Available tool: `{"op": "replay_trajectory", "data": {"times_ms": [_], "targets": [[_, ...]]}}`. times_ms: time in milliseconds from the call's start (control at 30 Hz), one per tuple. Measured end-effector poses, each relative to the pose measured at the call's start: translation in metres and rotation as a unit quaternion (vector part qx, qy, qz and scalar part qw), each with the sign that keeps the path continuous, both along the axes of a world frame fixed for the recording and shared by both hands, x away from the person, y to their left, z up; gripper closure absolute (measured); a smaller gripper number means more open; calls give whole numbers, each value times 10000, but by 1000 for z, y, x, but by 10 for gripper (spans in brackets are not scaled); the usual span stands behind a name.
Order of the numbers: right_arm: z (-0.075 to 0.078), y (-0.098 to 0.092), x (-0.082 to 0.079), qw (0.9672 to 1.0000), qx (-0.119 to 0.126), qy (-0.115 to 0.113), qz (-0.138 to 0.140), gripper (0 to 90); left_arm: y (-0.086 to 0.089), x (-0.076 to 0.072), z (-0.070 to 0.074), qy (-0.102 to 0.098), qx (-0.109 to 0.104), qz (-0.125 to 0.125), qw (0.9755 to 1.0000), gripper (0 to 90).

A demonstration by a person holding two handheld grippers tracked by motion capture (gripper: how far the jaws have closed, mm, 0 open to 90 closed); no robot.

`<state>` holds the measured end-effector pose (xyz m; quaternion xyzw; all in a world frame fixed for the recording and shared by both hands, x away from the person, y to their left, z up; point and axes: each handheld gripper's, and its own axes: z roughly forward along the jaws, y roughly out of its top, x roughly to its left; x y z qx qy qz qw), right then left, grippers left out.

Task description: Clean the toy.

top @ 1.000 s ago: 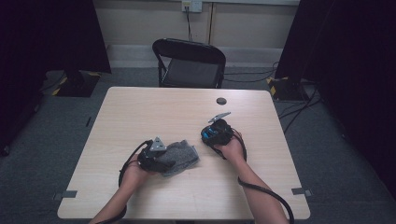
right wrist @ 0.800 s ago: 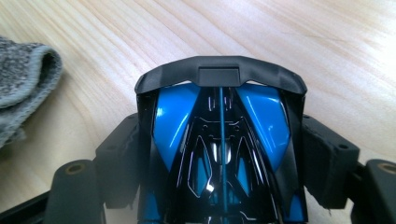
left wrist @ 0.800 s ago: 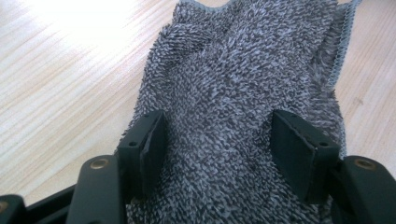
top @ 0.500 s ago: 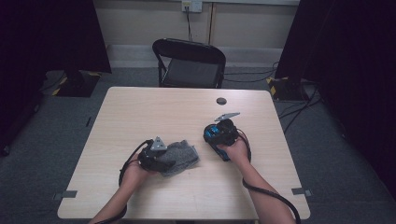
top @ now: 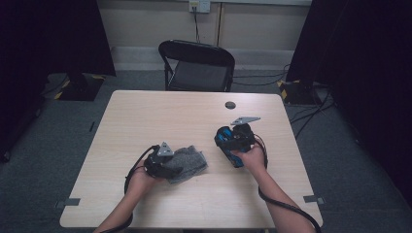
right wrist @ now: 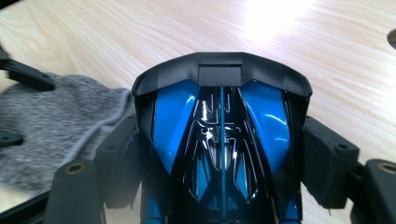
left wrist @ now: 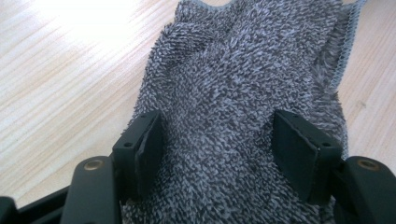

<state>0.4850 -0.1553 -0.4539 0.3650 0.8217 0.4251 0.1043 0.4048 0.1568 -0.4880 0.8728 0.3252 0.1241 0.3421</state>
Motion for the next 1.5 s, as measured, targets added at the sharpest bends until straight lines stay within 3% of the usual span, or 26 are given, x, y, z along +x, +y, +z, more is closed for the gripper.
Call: {"op": "replay_trajectory", "data": {"times_ms": [67, 200, 267, 333, 467, 533, 667, 800, 900, 1000, 1200, 1267, 1400, 1500], "targets": [[3, 1, -5, 10000, 17, -28, 77, 257, -1, 0, 0, 73, 5, 46, 10000, 382], [7, 5, -14, 9996, -1, -27, 273, 257, -3, 0, 4, 311, 12, -60, 9995, 601], [8, 7, -19, 9994, 26, -40, 338, 257, -6, -1, 6, 477, 38, 12, 9989, 688], [10, 8, -24, 9992, 98, -37, 389, 257, -7, 1, 8, 671, -19, 164, 9976, 728], [14, 10, -34, 9985, 180, -84, 508, 257, 1, 5, 14, 861, -288, 402, 9951, 751], [16, 11, -38, 9980, 276, -92, 565, 257, 6, 7, 25, 733, -397, 529, 9951, 755], [19, 14, -44, 9973, 233, -113, 689, 257, 10, 18, 50, 518, -734, 794, 9928, 756], [20, 17, -49, 9968, 266, -97, 741, 257, -3, 32, 78, 220, -686, 903, 9933, 755], [21, 20, -52, 9964, 183, -165, 817, 257, -16, 44, 93, 33, -507, 921, 9945, 754], [23, 24, -55, 9960, 178, -240, 838, 257, -33, 53, 103, 9, -493, 896, 9948, 754], [28, 28, -58, 9960, 140, -375, 798, 257, -64, 46, 110, 87, -573, 436, 9974, 755], [28, 26, -57, 9958, 131, -539, 729, 257, -69, 44, 111, 129, -632, 381, 9972, 755], [29, 22, -55, 9964, 110, -542, 637, 257, -69, 42, 110, 269, -710, 338, 9965, 756], [28, 21, -53, 9967, 109, -552, 578, 257, -71, 36, 112, 253, -660, 221, 9973, 757]]}}
